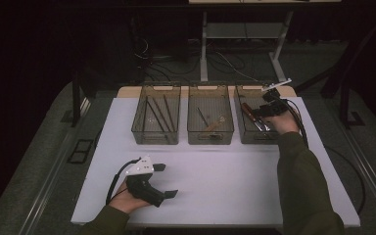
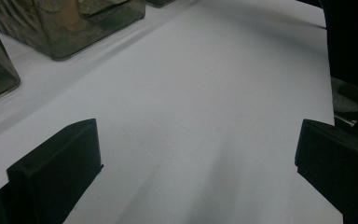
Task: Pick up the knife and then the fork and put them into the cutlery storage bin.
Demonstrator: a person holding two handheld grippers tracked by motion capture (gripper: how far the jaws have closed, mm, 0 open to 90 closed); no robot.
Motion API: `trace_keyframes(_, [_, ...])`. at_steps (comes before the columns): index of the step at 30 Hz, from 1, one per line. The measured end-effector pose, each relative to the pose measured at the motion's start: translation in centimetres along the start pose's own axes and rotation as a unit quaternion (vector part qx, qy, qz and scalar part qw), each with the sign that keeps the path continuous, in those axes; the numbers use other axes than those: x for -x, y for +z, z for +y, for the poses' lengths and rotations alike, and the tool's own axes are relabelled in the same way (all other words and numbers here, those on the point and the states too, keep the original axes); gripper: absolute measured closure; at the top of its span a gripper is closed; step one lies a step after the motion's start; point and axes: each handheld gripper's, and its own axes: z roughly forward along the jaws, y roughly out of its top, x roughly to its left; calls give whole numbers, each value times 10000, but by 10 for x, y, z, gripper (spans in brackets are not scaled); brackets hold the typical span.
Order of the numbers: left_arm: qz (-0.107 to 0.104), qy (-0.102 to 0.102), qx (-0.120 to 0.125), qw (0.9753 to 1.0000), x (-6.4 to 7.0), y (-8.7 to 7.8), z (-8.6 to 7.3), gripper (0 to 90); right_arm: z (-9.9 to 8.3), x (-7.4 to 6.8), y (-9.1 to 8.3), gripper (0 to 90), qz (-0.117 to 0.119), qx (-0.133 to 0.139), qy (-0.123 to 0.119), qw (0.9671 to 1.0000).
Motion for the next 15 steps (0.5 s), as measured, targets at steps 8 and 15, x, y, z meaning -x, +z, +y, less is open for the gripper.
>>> trace_keyframes(8, [10,-1,-18,10000,0,1,0,0,-1,3,-13,404,248,241,208,9992])
trace_keyframes(15, [7,16,-46,10000,0,1,0,0,-8,-1,-29,292,310,537,252,9978])
